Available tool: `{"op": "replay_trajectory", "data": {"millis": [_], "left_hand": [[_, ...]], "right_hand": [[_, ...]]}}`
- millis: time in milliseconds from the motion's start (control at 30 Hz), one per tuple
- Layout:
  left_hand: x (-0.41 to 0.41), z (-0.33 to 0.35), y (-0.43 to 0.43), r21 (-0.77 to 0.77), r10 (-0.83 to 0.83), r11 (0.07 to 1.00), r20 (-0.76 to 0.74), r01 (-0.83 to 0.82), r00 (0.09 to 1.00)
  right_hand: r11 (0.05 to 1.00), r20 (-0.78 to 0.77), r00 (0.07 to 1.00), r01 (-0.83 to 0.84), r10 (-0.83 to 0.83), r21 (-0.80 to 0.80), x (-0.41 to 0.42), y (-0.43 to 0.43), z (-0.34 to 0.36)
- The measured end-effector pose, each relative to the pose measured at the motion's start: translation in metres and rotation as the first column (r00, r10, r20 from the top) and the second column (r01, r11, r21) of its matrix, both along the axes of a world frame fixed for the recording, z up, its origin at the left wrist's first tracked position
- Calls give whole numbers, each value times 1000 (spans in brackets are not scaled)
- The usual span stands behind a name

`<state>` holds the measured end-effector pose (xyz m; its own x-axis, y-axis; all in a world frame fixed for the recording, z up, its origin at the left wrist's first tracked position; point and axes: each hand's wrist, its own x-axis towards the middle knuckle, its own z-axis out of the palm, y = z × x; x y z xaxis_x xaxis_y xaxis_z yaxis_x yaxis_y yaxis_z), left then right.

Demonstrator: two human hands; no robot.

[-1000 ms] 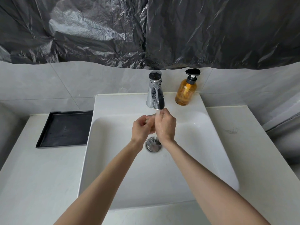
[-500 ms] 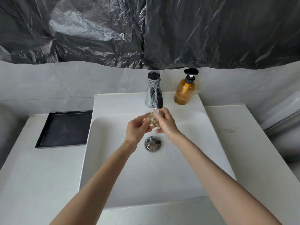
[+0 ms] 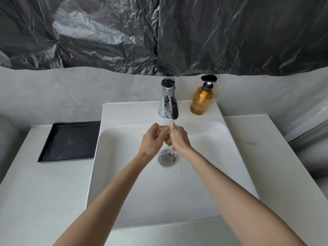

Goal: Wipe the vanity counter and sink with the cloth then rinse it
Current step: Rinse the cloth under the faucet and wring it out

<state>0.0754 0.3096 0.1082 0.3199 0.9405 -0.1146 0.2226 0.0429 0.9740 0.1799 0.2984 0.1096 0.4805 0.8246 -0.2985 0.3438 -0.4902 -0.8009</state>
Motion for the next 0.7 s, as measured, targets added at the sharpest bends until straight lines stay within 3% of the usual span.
{"op": "replay_trajectory", "data": {"millis": [100,167,233,300,400,467,567,700], "left_hand": [[-2,2,1,-122,-31,992,68,39,997],[-5,3,2,-123,-1,992,30,5,1000],[-10,4,3,-190,59,981,110,-37,992],[-14,6,3,-290,110,956,242,-36,964],[-18,9,5,-266,103,963,191,-49,976],[-20,15,5,-241,86,969,155,-47,984],[-22,27,4,-240,88,970,203,-37,975],[-31,37,3,-202,83,979,221,-37,972]], "right_hand": [[993,-384,923,-13,-34,-118,7,0,11],[987,-468,884,-81,5,-142,14,-5,19],[981,-313,946,-138,90,-134,24,-12,28],[989,27,990,-140,142,-41,38,-17,35],[913,417,897,-286,147,292,47,-25,60],[829,574,783,-474,241,298,41,-17,82],[782,723,618,-598,308,177,29,2,101],[759,740,618,-607,266,235,28,6,100]]}}
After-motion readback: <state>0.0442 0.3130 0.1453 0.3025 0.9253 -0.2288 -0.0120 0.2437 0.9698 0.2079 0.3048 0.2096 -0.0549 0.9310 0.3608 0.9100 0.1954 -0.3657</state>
